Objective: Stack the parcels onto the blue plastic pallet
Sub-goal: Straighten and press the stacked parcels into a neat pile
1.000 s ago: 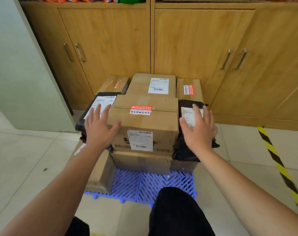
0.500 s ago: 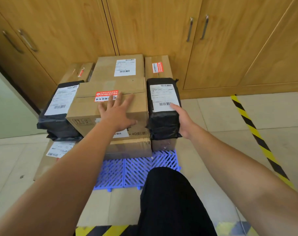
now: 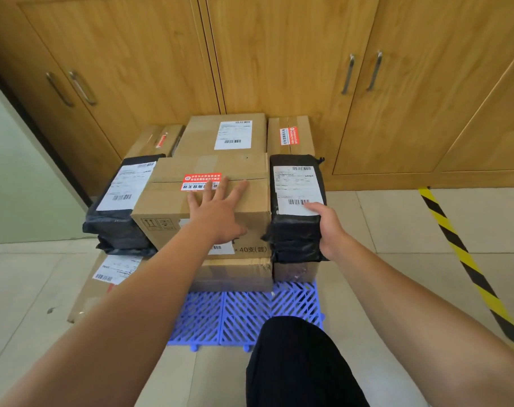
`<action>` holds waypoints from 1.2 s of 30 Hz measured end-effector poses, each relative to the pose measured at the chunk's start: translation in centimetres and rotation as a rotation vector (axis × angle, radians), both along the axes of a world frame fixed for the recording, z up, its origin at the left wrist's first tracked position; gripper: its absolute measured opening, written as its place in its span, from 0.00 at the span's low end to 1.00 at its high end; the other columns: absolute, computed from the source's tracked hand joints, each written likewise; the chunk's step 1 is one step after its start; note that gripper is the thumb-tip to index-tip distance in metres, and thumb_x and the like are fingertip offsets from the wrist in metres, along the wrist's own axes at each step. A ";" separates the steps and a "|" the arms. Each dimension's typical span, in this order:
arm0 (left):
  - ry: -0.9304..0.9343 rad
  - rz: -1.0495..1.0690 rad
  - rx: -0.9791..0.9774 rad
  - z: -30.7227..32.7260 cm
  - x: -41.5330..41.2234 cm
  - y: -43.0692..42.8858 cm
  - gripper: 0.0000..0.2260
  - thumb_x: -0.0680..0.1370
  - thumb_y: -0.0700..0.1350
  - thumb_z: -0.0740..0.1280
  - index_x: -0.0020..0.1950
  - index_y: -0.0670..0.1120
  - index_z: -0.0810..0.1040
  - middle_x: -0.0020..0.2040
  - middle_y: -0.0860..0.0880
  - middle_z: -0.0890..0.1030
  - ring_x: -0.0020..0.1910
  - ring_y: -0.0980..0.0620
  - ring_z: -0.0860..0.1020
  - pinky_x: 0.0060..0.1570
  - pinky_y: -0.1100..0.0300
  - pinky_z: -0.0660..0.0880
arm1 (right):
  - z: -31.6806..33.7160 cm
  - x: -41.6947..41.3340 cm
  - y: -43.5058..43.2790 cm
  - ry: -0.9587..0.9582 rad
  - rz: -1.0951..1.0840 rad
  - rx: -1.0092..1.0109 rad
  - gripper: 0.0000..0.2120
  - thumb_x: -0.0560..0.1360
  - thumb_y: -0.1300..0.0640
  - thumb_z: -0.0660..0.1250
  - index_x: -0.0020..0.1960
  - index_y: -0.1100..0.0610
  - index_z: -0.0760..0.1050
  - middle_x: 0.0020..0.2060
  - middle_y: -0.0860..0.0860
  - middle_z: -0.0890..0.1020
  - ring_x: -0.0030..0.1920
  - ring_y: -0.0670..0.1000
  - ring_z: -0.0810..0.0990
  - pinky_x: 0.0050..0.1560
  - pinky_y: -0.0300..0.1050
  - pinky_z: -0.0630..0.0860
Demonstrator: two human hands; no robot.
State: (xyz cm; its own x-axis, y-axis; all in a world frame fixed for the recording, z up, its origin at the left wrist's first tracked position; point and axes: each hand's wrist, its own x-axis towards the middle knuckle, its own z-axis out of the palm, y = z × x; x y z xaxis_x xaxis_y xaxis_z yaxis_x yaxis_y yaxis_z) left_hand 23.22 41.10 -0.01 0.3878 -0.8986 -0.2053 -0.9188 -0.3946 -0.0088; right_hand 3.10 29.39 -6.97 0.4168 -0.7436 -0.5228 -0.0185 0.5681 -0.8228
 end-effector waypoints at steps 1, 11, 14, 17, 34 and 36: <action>0.004 0.004 -0.006 -0.1 0.0 0.0 0.47 0.73 0.63 0.68 0.77 0.64 0.35 0.81 0.51 0.37 0.79 0.40 0.39 0.73 0.32 0.44 | 0.0 0.1 0.0 0.025 0.003 -0.001 0.19 0.75 0.48 0.66 0.62 0.54 0.80 0.54 0.56 0.86 0.55 0.60 0.84 0.60 0.55 0.77; 0.729 0.125 -0.045 5.8 2.5 0.7 0.28 0.77 0.60 0.66 0.76 0.60 0.65 0.80 0.52 0.57 0.79 0.47 0.54 0.73 0.47 0.54 | 6.1 -1.0 -1.7 0.547 0.233 -0.536 0.24 0.68 0.50 0.72 0.59 0.34 0.67 0.59 0.44 0.79 0.55 0.49 0.79 0.55 0.55 0.75; 0.833 0.333 -0.366 8.8 6.3 1.5 0.20 0.78 0.58 0.66 0.68 0.55 0.76 0.69 0.53 0.73 0.68 0.51 0.70 0.64 0.55 0.65 | 10.1 1.3 -1.8 0.789 0.322 -0.850 0.28 0.71 0.42 0.66 0.70 0.37 0.64 0.68 0.45 0.73 0.66 0.53 0.73 0.66 0.63 0.69; 0.503 0.496 -0.408 8.1 11.8 2.6 0.25 0.77 0.64 0.58 0.72 0.57 0.71 0.73 0.48 0.70 0.69 0.44 0.70 0.65 0.50 0.67 | 13.1 6.5 0.0 0.779 0.482 -1.055 0.31 0.78 0.36 0.58 0.79 0.43 0.56 0.79 0.46 0.58 0.79 0.54 0.56 0.75 0.67 0.56; 0.787 0.717 -0.444 -0.1 34.9 3.7 0.27 0.77 0.68 0.59 0.72 0.59 0.62 0.66 0.47 0.76 0.61 0.43 0.77 0.60 0.43 0.75 | 6.4 20.6 0.2 1.174 0.758 -1.230 0.40 0.69 0.23 0.31 0.78 0.36 0.34 0.81 0.46 0.42 0.81 0.51 0.41 0.77 0.64 0.41; 0.918 0.758 -0.517 -0.6 37.2 1.4 0.30 0.77 0.68 0.59 0.76 0.58 0.60 0.75 0.48 0.66 0.72 0.42 0.66 0.70 0.40 0.65 | 6.0 20.9 0.0 1.203 0.737 -1.241 0.42 0.66 0.23 0.25 0.78 0.35 0.33 0.81 0.44 0.43 0.80 0.50 0.41 0.77 0.62 0.41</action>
